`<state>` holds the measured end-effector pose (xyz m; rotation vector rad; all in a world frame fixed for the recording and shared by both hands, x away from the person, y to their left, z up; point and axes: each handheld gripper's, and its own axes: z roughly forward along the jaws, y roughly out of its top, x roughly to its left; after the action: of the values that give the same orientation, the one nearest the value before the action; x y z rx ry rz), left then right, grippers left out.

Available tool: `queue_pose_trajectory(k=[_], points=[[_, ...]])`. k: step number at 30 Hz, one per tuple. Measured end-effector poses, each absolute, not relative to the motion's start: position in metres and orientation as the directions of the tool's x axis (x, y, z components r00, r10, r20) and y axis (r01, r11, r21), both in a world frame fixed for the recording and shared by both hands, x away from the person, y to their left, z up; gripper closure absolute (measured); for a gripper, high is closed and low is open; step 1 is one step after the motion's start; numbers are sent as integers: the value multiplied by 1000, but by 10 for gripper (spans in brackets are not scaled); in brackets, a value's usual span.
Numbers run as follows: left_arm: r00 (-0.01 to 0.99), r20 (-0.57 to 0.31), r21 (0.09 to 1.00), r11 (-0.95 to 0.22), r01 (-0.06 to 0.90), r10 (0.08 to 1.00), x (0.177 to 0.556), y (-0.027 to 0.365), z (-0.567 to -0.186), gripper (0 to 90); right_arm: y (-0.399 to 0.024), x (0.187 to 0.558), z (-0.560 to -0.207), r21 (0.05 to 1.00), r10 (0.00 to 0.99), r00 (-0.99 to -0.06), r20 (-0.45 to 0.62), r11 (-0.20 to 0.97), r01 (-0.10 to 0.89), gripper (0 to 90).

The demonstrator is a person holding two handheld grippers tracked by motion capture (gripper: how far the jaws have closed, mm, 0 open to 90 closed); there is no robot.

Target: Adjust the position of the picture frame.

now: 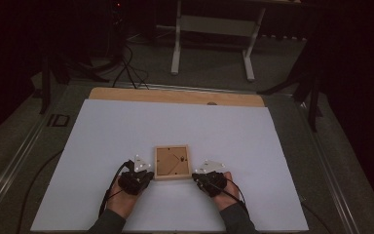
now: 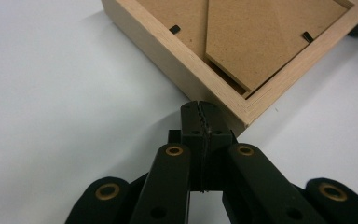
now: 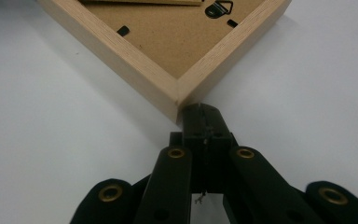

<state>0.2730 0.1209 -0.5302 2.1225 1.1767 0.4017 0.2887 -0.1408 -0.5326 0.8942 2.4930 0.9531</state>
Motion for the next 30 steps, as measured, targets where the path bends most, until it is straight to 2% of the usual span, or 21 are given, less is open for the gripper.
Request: queue_pose_trajectory(k=[7, 30], points=[[522, -58, 695, -341, 633, 851, 286, 120, -532, 896, -140, 295, -534, 697, 692, -719, -67, 548, 462, 898], [505, -33, 694, -344, 632, 862, 290, 124, -532, 896, -132, 301, -536, 709, 695, -716, -73, 541, 453, 898]])
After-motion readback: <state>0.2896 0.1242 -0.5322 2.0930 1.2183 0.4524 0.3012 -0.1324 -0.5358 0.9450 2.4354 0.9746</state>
